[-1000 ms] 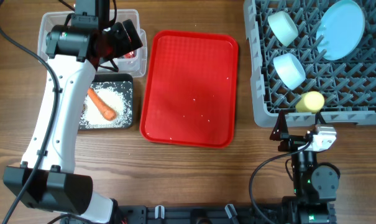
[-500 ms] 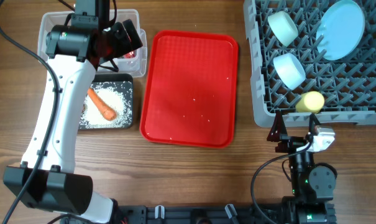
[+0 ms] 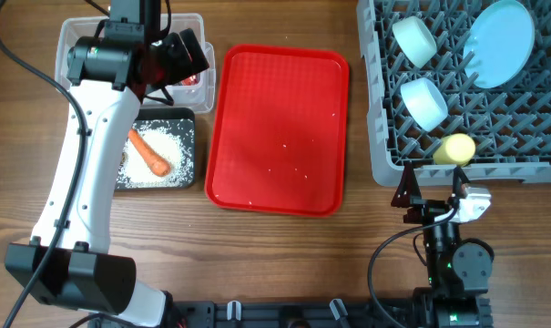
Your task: Sort waste into correct bins and load items into the dishwasher rack
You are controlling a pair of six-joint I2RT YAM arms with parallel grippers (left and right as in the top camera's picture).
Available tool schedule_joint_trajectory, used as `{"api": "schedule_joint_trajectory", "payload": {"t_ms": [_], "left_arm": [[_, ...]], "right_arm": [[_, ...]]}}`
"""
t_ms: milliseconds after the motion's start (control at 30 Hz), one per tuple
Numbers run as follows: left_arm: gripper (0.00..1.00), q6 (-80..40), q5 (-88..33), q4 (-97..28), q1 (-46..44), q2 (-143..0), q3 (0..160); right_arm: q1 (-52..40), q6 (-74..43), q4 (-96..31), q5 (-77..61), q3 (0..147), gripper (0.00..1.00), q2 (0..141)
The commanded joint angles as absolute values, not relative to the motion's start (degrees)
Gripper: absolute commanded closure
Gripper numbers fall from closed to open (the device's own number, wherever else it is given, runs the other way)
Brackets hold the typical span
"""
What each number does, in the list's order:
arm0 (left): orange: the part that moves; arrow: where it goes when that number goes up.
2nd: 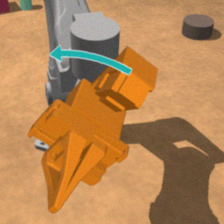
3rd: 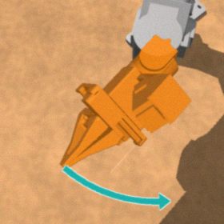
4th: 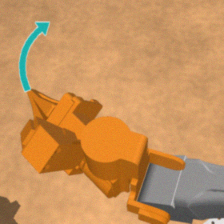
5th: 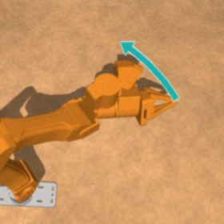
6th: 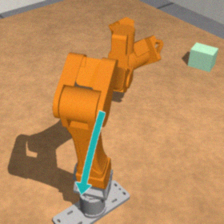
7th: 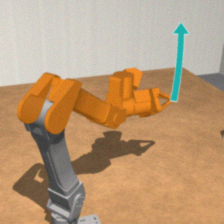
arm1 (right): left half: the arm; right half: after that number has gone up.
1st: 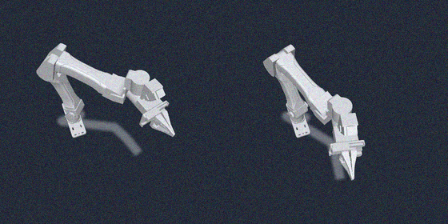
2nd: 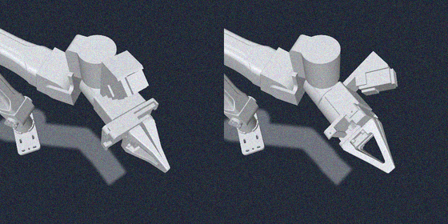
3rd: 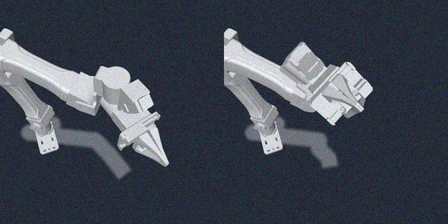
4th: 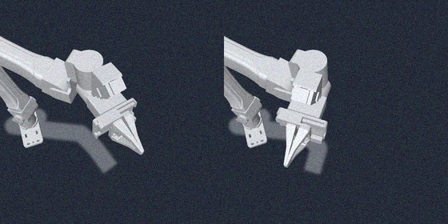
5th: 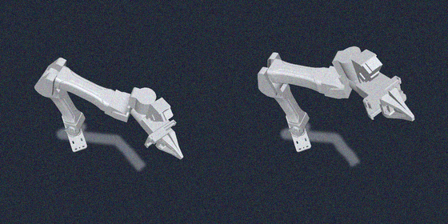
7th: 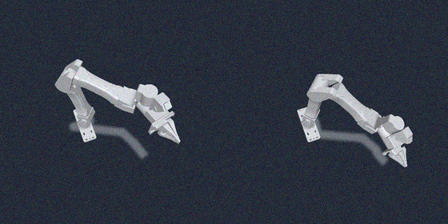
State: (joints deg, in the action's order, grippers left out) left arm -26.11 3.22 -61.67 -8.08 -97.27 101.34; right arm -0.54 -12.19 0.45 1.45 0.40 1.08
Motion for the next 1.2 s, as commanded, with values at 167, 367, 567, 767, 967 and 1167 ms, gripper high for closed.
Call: {"api": "schedule_joint_trajectory", "payload": {"t_ms": [167,367,567,767,967,1167], "left_arm": [[0.00,-7.77,-2.00,-52.07,-9.15,-96.66,100.92],[0.00,-3.81,-2.55,-41.30,-8.56,-89.19,89.86],[0.00,-3.86,-5.48,-22.39,-5.67,-71.46,61.63],[0.00,-9.43,-7.49,-5.58,-2.09,-52.51,33.78],[0.00,-12.51,-7.49,5.26,-0.05,-33.12,13.80],[0.00,-12.49,-8.10,5.17,2.46,-21.30,8.88]], "right_arm": [[-0.30,-12.88,0.56,0.32,0.30,0.00,0.27],[-0.30,-12.86,0.56,0.32,0.30,0.00,0.27],[-0.30,-12.86,0.56,0.32,0.30,0.00,0.27],[-0.30,-12.86,0.58,0.32,0.30,0.00,0.27],[-0.30,-12.88,0.56,0.32,0.30,0.00,0.27],[-0.30,-12.88,0.56,0.32,0.30,0.00,0.27]]}}
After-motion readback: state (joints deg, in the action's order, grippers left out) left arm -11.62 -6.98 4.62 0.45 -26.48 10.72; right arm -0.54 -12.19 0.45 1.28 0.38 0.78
